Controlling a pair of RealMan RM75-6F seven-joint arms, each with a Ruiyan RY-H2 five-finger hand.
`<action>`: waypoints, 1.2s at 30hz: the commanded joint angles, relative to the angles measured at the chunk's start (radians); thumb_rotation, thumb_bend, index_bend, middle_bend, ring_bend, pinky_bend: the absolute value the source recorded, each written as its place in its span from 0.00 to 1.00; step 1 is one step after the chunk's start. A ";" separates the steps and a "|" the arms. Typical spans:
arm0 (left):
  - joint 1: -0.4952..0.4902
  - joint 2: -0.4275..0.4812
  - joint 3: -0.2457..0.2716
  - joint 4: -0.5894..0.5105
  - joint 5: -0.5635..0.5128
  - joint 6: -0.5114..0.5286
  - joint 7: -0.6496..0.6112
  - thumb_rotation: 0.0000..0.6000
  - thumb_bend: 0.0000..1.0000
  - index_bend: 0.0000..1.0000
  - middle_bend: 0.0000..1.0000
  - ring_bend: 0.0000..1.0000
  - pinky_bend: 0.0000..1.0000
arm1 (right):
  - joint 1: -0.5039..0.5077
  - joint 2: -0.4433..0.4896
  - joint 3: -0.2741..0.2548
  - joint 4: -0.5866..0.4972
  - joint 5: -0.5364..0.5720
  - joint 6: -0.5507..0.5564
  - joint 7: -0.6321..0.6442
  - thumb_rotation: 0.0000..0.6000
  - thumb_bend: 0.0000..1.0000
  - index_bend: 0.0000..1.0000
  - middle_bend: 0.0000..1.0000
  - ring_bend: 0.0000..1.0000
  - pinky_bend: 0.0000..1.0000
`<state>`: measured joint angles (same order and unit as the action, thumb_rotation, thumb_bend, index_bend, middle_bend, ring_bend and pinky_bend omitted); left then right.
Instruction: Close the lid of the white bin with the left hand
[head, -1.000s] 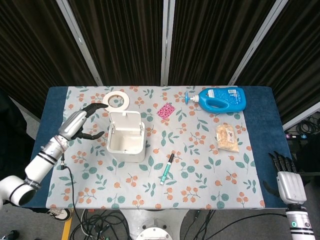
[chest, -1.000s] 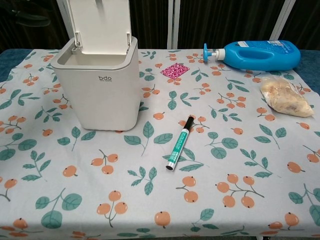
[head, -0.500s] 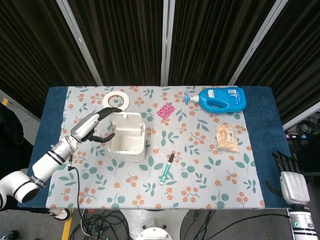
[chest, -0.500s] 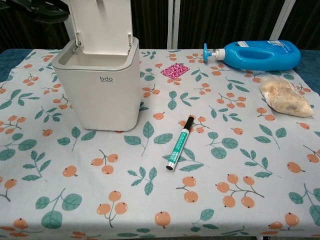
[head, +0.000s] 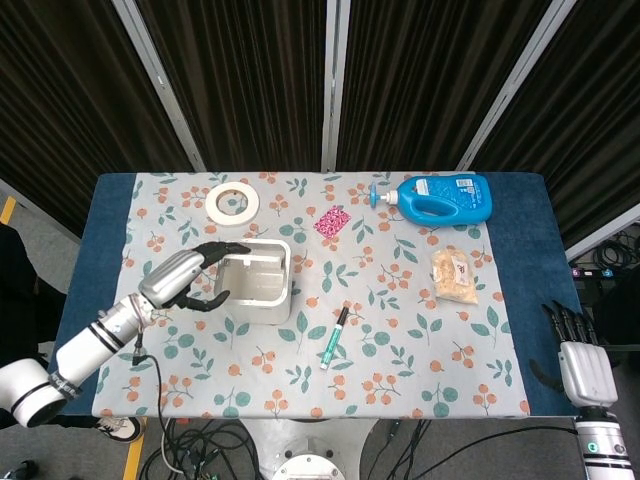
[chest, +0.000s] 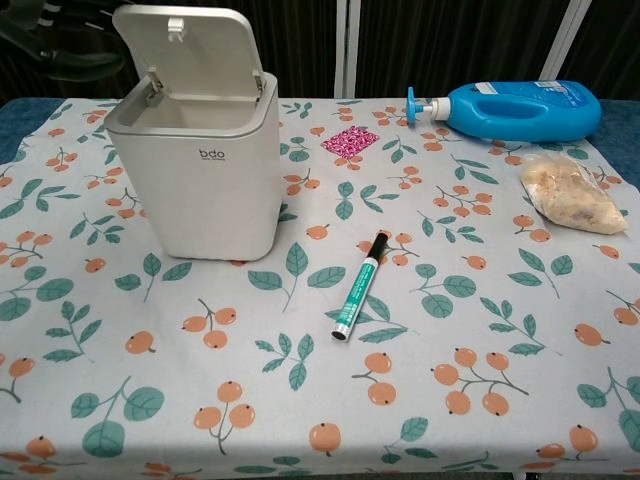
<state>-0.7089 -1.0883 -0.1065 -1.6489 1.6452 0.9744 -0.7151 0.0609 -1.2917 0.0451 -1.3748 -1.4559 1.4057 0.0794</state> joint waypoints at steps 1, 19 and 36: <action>0.017 -0.008 0.024 -0.020 0.025 0.037 0.078 1.00 0.43 0.14 0.16 0.13 0.13 | 0.000 -0.001 0.001 0.002 0.000 0.002 0.000 1.00 0.19 0.00 0.00 0.00 0.00; 0.088 -0.128 0.071 0.013 0.107 0.180 0.622 1.00 0.44 0.16 0.16 0.13 0.13 | 0.003 -0.007 -0.001 0.010 0.014 -0.018 -0.011 1.00 0.19 0.00 0.00 0.00 0.00; 0.099 -0.167 0.107 0.028 0.122 0.180 0.803 1.00 0.44 0.16 0.16 0.13 0.13 | 0.007 -0.011 -0.003 0.013 0.016 -0.028 -0.012 1.00 0.19 0.00 0.00 0.00 0.00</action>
<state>-0.6117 -1.2467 -0.0057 -1.6299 1.7579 1.1546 0.0575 0.0674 -1.3028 0.0423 -1.3615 -1.4394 1.3772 0.0673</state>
